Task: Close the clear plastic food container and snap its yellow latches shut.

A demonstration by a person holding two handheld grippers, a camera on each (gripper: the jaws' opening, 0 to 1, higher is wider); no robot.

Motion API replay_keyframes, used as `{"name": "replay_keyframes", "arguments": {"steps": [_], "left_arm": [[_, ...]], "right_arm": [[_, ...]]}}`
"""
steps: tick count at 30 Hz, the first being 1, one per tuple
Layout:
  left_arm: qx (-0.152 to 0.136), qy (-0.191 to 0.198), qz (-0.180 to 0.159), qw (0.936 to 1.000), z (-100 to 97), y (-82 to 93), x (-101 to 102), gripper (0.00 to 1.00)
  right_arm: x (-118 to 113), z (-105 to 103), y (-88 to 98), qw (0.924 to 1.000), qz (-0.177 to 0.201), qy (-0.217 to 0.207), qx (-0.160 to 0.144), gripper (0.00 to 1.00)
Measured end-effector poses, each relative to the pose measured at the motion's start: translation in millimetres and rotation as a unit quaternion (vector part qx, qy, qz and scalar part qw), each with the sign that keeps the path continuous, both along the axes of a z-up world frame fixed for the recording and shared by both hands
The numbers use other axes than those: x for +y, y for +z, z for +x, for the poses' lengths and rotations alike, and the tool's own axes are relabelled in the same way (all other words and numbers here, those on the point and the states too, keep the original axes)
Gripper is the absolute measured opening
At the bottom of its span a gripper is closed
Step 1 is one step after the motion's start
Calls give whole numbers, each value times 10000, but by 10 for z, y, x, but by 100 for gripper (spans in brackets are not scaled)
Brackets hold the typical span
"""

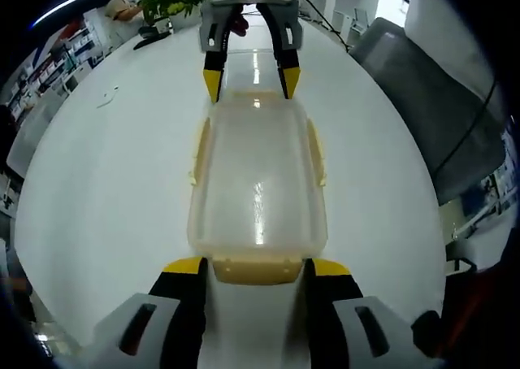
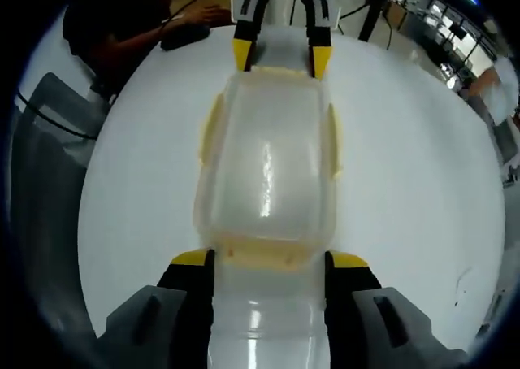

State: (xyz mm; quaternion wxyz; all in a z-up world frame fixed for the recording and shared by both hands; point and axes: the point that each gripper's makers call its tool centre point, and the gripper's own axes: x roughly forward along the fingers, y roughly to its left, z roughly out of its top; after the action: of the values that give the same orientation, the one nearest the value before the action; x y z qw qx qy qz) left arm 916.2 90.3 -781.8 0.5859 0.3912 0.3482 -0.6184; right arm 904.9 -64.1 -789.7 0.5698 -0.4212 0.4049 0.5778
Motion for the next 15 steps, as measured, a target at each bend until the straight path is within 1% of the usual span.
{"name": "replay_keyframes", "arguments": {"steps": [6,10,11,13,14,15], "left_arm": [[5,-12,-28,10000,-22,11,-13,42],[4,-24,-30,10000,-24,25,-15,36],[16,13,-31,10000,-8,18,-2,36],[21,101,-26,9999,7,18,10,34],[13,70,-55,10000,7,19,-2,34],[16,75,-58,10000,8,19,-6,34]], "right_arm": [[4,-43,24,10000,-17,3,8,49],[2,-22,19,10000,-19,-54,25,47],[-3,-18,20,10000,-34,-79,21,45],[-19,-10,30,9999,-28,-123,9,37],[-27,-18,11,10000,-23,-60,15,37],[-23,-13,9,10000,-17,-85,15,37]]}}
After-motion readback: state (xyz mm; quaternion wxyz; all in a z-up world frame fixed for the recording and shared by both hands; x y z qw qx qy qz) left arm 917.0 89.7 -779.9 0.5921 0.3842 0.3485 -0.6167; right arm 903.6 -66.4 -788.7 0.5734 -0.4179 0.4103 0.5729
